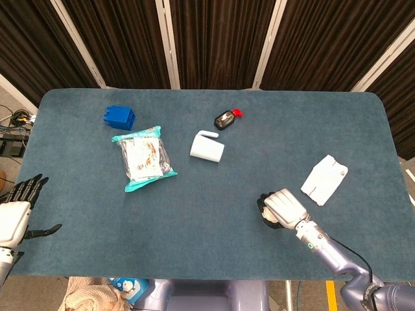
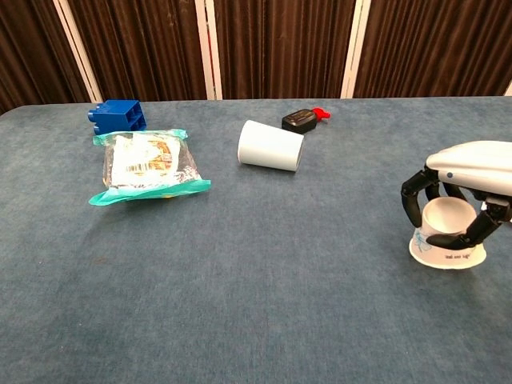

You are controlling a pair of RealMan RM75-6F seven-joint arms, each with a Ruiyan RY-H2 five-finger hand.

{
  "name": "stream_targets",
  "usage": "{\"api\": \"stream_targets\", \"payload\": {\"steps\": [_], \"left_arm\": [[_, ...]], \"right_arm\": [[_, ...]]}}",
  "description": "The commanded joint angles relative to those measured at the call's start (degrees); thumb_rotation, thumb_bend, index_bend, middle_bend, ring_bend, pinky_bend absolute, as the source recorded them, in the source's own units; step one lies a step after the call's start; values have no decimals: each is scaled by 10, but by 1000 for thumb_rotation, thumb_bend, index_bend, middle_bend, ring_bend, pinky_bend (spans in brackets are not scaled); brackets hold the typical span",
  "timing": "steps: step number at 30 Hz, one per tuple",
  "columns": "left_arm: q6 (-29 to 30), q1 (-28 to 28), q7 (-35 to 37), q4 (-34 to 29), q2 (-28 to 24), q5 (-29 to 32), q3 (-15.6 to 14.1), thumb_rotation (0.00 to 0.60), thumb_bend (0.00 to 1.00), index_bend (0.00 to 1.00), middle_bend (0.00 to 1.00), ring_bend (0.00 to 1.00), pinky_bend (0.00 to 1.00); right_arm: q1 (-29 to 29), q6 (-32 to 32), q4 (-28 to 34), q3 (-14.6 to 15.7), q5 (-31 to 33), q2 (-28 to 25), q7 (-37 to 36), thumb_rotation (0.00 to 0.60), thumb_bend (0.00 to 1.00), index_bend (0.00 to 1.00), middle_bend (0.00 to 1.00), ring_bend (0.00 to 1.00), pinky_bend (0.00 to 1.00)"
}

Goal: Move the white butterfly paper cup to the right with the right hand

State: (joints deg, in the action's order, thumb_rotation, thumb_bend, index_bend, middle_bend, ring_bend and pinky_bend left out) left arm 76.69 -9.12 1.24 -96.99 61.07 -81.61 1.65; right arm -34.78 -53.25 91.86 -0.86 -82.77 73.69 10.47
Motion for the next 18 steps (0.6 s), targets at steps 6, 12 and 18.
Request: {"api": "stream_targets", "payload": {"steps": [6,12,18], "left_arm": [[4,1,0,2,1,-4,1,600,0,0,0,0,0],[13,4,5,3,0,-10,0,600,0,0,0,0,0],[29,8,12,9,-2,-27,-2,600,0,0,0,0,0]], "right_arm": [[6,17,34,2,75,-18,88,600,394,0,3,50,248],[19,-7,88,5,122,-51,152,600,394,0,0,33,228],[67,-88,134,17,114,-100,161,600,394,0,0,10,211]]}}
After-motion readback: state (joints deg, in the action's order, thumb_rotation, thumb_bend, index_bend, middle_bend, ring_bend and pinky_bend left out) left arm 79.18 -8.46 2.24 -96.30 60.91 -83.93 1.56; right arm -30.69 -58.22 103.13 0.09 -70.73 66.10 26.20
